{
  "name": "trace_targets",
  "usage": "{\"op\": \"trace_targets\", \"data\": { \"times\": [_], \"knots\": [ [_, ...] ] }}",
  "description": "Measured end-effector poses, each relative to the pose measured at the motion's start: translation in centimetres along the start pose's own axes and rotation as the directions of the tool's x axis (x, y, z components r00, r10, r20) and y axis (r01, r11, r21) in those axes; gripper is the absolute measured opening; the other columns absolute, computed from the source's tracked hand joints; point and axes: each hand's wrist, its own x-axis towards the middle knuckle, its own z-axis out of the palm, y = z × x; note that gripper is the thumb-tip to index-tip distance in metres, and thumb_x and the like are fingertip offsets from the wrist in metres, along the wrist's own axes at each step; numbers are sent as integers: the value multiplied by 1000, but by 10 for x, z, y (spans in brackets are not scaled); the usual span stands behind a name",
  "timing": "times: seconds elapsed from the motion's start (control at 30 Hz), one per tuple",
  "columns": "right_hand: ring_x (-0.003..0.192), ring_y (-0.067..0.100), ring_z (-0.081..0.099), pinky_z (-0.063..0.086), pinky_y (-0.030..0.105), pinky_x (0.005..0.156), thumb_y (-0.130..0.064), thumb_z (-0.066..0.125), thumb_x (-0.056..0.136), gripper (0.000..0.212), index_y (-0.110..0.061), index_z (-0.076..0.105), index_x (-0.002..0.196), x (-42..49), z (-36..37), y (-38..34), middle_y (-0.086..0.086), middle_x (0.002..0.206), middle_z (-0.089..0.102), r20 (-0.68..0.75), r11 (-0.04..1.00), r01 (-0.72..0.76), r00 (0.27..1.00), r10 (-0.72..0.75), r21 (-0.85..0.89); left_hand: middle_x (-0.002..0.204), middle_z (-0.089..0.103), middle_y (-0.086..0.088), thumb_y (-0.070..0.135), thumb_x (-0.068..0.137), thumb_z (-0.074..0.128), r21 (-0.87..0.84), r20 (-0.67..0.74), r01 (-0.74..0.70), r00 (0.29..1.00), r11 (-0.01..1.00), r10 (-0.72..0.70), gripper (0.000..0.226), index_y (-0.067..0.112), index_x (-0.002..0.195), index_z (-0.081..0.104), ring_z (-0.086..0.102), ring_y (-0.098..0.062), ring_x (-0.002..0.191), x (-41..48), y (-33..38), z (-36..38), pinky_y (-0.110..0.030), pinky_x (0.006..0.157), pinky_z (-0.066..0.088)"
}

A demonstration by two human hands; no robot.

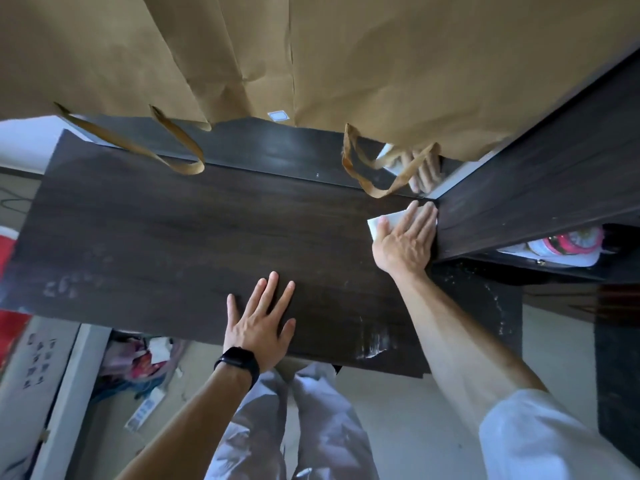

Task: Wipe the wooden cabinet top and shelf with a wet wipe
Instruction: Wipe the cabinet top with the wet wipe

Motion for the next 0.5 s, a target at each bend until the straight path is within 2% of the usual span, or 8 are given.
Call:
{"op": "trace_targets", "data": {
  "times": [0.1, 0.2, 0.37, 0.5],
  "knots": [
    [151, 33, -10, -2, 47, 123, -63, 20, 96, 88, -1, 0, 155, -17, 5, -6, 25, 162, -6, 3, 995, -91, 996, 91, 44, 166, -18, 9, 54, 100, 28, 4, -14, -31, 999, 1000, 31, 67, 44, 156, -8, -15, -13, 153, 0, -5, 2, -63, 118, -3],
    [150, 34, -14, 0, 55, 121, -75, 15, 89, 98, -5, -2, 156, -79, 22, -18, 24, 162, -10, 63, 970, -228, 973, 223, 86, 166, -19, 9, 54, 101, 29, -15, -14, -65, 998, 998, 65, 67, 43, 156, -7, -15, -13, 153, 0, -8, 3, -63, 118, -2],
    [152, 36, -5, 9, 56, 119, -70, 18, 95, 92, -2, 6, 156, -195, 57, -10, 26, 162, 2, 28, 990, -142, 990, 141, 20, 166, -20, 6, 54, 101, 27, 51, 23, -161, 987, 986, 160, 68, 39, 157, -8, -15, -14, 153, 2, -22, 0, -64, 118, -4],
    [153, 31, 1, 13, 54, 120, -66, 24, 98, 88, -2, 3, 155, -247, 69, 26, 21, 163, 3, 4, 984, -177, 984, 177, -15, 165, -21, 7, 53, 101, 26, 97, 46, -238, 971, 966, 234, 68, 38, 158, -9, -14, -13, 153, 3, -38, -4, -64, 117, -6]
  ]
}}
